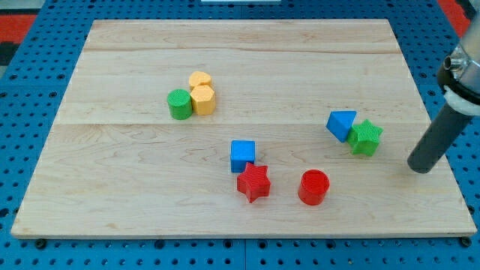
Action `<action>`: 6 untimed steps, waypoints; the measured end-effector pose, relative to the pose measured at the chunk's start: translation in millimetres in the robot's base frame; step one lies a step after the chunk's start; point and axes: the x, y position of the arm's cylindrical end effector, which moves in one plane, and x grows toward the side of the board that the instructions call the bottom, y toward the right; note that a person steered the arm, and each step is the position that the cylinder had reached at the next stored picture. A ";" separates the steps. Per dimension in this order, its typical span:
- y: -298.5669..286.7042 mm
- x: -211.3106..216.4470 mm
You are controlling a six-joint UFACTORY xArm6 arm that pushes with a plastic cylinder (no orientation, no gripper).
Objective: Slide green star towards the yellow hexagon
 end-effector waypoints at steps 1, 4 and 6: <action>11.7 -18.9; 2.9 -76.6; -48.3 -68.0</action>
